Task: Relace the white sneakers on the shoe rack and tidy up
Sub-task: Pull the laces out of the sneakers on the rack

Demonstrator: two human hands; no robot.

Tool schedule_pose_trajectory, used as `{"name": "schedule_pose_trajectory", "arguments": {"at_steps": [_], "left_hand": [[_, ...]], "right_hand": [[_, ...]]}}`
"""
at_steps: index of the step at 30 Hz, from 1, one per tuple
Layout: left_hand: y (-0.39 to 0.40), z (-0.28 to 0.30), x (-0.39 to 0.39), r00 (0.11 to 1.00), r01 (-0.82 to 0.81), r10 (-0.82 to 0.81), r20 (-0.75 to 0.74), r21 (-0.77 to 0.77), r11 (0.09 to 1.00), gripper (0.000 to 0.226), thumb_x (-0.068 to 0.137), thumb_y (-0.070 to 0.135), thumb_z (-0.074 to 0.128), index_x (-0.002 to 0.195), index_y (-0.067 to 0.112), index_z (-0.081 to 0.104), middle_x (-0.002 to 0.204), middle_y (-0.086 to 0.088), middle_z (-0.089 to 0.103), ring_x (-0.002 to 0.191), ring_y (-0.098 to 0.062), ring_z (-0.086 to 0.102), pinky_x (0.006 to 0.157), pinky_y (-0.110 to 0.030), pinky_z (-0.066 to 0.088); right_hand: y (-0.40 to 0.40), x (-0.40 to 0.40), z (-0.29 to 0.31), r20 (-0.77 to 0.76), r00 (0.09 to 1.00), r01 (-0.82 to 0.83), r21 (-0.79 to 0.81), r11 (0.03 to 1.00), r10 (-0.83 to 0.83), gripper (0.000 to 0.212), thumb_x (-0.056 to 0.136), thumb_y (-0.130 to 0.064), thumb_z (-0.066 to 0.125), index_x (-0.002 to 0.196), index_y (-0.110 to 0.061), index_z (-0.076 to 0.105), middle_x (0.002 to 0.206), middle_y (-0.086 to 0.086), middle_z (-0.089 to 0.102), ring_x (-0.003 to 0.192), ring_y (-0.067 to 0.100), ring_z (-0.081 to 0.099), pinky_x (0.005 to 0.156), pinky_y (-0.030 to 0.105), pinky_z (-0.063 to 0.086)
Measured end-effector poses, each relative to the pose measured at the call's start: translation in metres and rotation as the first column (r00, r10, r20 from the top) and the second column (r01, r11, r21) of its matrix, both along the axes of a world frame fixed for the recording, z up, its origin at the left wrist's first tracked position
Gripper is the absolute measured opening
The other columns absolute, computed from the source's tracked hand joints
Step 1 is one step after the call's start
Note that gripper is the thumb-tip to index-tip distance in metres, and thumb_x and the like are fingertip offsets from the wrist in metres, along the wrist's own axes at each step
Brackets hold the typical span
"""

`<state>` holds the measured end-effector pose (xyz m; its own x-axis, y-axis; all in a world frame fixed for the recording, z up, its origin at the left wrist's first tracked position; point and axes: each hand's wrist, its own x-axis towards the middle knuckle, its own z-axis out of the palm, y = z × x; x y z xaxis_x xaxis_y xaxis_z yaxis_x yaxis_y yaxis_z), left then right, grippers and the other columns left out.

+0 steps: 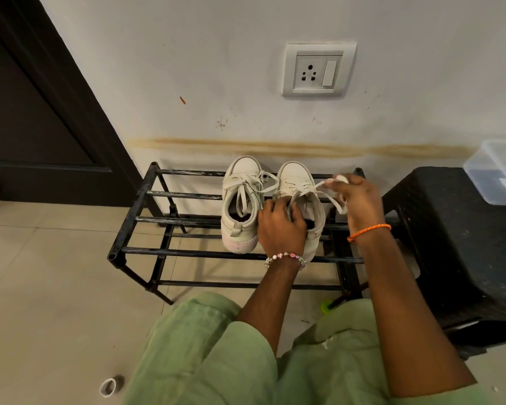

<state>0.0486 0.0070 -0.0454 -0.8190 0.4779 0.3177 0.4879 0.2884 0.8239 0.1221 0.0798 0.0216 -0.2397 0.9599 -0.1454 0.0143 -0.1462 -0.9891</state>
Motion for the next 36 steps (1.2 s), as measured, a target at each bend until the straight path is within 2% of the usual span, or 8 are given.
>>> {"name": "schedule_pose_trajectory", "arguments": {"at_steps": [3,5,8,10,12,18,26,36], "left_hand": [[-0.001,0.001,0.0,1.0,-0.007,0.007,0.021,0.005,1.0,0.024,0.079,0.019,0.06,0.092,0.002,0.07,0.089,-0.015,0.066,0.082,-0.034,0.062,0.07,-0.035,0.048],[-0.002,0.002,0.001,0.999,0.011,-0.011,0.035,-0.007,1.0,0.023,0.082,0.017,0.061,0.097,0.002,0.07,0.094,-0.015,0.066,0.087,-0.034,0.061,0.074,-0.036,0.048],[-0.003,0.006,-0.001,0.996,0.056,-0.05,0.079,-0.081,0.995,0.026,0.085,0.017,0.061,0.107,0.006,0.067,0.103,-0.013,0.064,0.096,-0.031,0.059,0.079,-0.037,0.046],[-0.003,0.008,-0.004,0.993,0.083,-0.072,0.092,-0.122,0.989,0.033,0.084,0.017,0.06,0.116,0.013,0.063,0.109,-0.01,0.063,0.101,-0.029,0.057,0.081,-0.038,0.047],[-0.004,0.013,-0.006,0.991,0.123,-0.112,0.072,-0.164,0.979,0.039,0.083,0.016,0.06,0.122,0.019,0.06,0.112,-0.008,0.062,0.103,-0.027,0.057,0.081,-0.039,0.048],[0.006,0.033,-0.022,0.973,0.231,-0.205,0.109,-0.357,0.905,0.036,0.086,0.025,0.061,0.122,0.03,0.063,0.116,-0.008,0.062,0.105,-0.028,0.06,0.077,-0.034,0.049],[0.019,0.037,-0.034,0.881,0.284,-0.438,-0.18,-0.539,0.793,0.031,0.093,0.025,0.053,0.121,0.023,0.064,0.122,-0.011,0.053,0.116,-0.029,0.048,0.085,-0.039,0.044],[0.042,0.036,-0.033,0.724,0.2,-0.551,-0.415,-0.639,0.743,0.024,0.096,0.019,0.047,0.111,0.015,0.066,0.112,-0.009,0.06,0.104,-0.031,0.057,0.083,-0.04,0.042]], "right_hand": [[0.007,0.011,0.012,-0.557,0.799,-0.026,-0.407,0.913,-0.226,0.013,0.078,0.003,0.047,0.075,-0.008,0.051,0.07,0.004,0.067,0.065,0.016,0.067,0.074,0.033,0.055],[0.013,0.016,0.014,-0.617,0.698,0.051,-0.462,0.885,-0.363,0.01,0.074,0.001,0.044,0.07,-0.007,0.047,0.058,0.004,0.058,0.053,0.017,0.06,0.071,0.035,0.054],[0.014,0.012,0.003,-0.097,0.929,0.351,-0.076,0.933,-0.357,0.012,0.088,-0.008,0.046,0.077,-0.008,0.05,0.072,0.013,0.06,0.056,0.017,0.055,0.057,0.029,0.047],[0.013,0.008,-0.015,0.423,0.857,0.215,0.226,0.95,-0.294,0.019,0.086,-0.021,0.056,0.098,-0.006,0.055,0.104,0.019,0.06,0.085,0.024,0.057,0.071,0.03,0.046],[0.012,0.006,-0.028,0.704,0.682,0.028,0.244,0.969,-0.197,0.052,0.081,-0.037,0.062,0.122,-0.007,0.05,0.128,0.019,0.047,0.114,0.034,0.048,0.094,0.044,0.043],[0.001,-0.013,-0.033,0.708,0.706,-0.309,0.304,0.901,0.003,0.03,0.077,-0.032,0.07,0.1,-0.014,0.067,0.107,0.011,0.062,0.095,0.024,0.061,0.085,0.041,0.053],[0.011,-0.012,-0.025,0.606,0.793,-0.054,0.158,0.986,-0.054,0.024,0.081,-0.028,0.071,0.096,-0.01,0.074,0.094,0.011,0.072,0.094,0.024,0.064,0.081,0.027,0.048],[0.024,-0.008,-0.02,0.483,0.874,0.011,-0.139,0.99,0.058,0.017,0.073,-0.021,0.074,0.063,-0.011,0.064,0.09,0.021,0.07,0.094,0.037,0.065,0.082,0.053,0.054]]}}
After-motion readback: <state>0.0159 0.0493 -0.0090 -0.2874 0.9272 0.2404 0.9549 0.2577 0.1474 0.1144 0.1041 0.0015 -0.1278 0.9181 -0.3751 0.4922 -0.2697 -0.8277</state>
